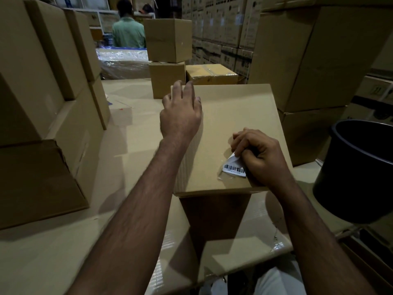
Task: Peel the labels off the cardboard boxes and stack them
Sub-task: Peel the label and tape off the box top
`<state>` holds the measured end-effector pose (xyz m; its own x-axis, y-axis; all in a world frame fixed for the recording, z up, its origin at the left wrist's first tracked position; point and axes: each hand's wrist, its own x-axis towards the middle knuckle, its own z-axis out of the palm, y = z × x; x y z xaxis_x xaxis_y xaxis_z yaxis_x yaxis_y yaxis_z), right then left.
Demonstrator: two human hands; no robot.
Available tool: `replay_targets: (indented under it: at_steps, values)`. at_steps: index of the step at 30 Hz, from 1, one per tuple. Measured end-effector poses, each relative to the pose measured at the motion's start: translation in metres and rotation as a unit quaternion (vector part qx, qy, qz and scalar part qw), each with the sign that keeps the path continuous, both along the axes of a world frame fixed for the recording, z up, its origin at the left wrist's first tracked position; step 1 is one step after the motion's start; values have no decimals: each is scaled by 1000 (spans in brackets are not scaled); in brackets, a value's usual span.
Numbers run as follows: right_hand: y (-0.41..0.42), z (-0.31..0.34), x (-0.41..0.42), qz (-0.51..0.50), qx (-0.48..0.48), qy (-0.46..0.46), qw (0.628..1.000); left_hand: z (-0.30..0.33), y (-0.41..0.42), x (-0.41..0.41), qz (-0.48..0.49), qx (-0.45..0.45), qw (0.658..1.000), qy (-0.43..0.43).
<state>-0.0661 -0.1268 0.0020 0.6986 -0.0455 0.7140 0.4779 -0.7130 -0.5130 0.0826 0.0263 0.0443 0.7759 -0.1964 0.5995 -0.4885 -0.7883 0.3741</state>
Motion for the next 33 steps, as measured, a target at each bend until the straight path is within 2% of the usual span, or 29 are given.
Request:
replay_targets:
  at_steps: [11,18,23,25,27,33]
  values:
    - [-3,-4,-2,16,72,10,997,0,0,-3,1,-2,1000,0]
    - [-4,2,-6,73,270,15,960,3,1,-5,-15,-12,1000,10]
    - [6,7,-5,76,190,35,978,-1,6,-18,-25,-23,999,-38]
    - [3,2,-5,69,207,48,975,-10,7,-31,-7,0,999,-50]
    - [3,-3,-4,62,238,60,967,-14,7,-38,-1,19,999,-42]
    - [10,0,5,35,199,51,978,-21,9,-42,9,71,997,17]
